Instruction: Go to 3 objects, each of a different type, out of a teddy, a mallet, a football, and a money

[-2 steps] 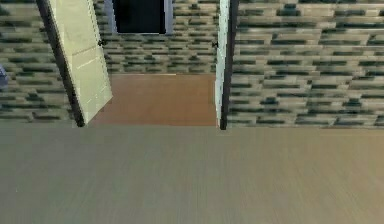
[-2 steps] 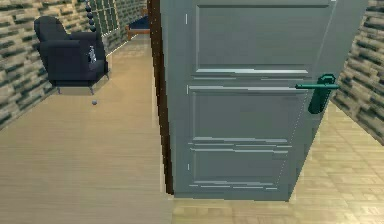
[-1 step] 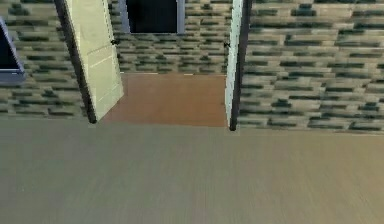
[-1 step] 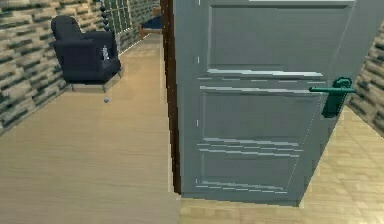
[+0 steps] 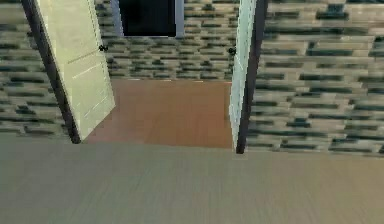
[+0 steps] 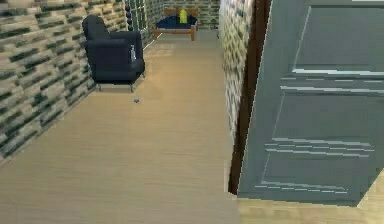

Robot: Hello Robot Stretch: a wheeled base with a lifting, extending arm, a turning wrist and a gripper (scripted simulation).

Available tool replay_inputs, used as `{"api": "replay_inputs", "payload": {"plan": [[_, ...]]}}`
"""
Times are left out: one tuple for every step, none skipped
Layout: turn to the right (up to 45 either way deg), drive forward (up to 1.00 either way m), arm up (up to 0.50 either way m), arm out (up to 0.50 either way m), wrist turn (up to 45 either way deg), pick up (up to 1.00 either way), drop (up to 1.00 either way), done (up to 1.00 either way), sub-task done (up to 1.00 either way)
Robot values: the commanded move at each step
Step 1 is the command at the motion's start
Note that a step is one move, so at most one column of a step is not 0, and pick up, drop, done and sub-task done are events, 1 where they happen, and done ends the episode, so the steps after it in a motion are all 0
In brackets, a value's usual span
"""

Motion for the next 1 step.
{"api": "replay_inputs", "payload": {"plan": [[-36.0, 0.00, 0.00, 0.00, 0.0, 0.00, 0.00, 0.00, 0.00]]}}
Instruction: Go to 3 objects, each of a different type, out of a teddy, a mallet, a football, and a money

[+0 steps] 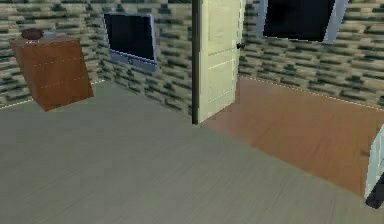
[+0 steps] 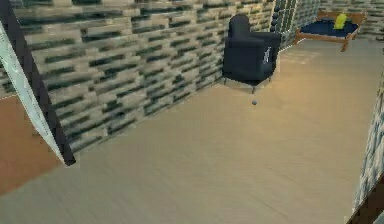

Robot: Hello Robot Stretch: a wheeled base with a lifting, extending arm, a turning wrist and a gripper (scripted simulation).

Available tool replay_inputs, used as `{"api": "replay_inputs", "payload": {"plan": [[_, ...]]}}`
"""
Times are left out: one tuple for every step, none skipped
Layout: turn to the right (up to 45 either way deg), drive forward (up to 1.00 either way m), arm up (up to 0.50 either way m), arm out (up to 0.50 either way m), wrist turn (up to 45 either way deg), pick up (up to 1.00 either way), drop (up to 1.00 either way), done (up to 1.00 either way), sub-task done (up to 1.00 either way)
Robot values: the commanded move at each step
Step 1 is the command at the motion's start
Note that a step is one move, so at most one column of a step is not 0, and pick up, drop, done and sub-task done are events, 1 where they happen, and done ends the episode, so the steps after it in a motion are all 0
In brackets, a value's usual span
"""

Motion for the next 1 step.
{"api": "replay_inputs", "payload": {"plan": [[0.0, 0.50, 0.00, 0.00, 0.0, 0.00, 0.00, 0.00, 0.00]]}}
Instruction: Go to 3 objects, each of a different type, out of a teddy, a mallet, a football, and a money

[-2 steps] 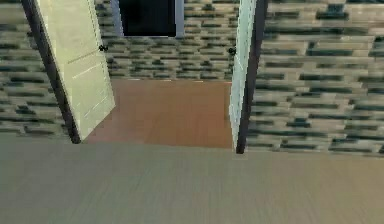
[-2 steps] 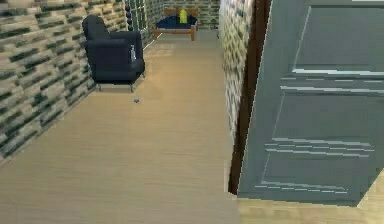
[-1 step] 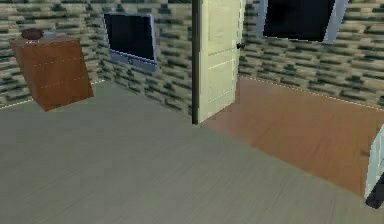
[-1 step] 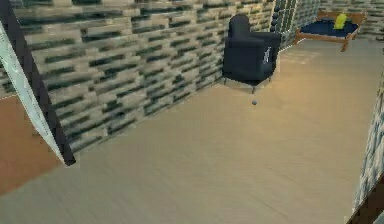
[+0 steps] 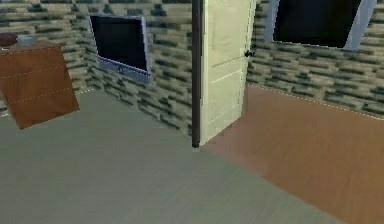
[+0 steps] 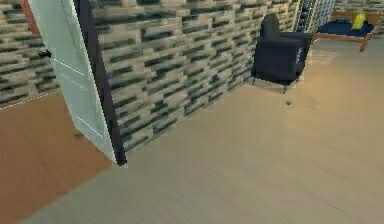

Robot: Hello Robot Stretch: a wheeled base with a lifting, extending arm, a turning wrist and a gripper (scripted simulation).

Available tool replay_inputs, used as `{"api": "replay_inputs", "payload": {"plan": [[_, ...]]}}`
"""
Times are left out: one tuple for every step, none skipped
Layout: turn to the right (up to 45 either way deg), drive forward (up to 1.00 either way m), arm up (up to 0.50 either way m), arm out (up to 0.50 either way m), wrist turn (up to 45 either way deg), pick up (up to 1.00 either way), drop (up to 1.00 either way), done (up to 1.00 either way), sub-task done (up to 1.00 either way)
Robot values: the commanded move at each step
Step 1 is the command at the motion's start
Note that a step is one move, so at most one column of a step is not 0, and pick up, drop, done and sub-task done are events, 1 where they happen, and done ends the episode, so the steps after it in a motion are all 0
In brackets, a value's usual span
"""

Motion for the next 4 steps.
{"api": "replay_inputs", "payload": {"plan": [[-45.0, 0.00, 0.00, 0.00, 0.0, 0.00, 0.00, 0.00, 0.00], [-3.0, 0.00, 0.00, 0.00, 0.0, 0.00, 0.00, 0.00, 0.00], [0.0, 0.50, 0.00, 0.00, 0.0, 0.00, 0.00, 0.00, 0.00], [0.0, 1.00, 0.00, 0.00, 0.0, 0.00, 0.00, 0.00, 0.00]]}}
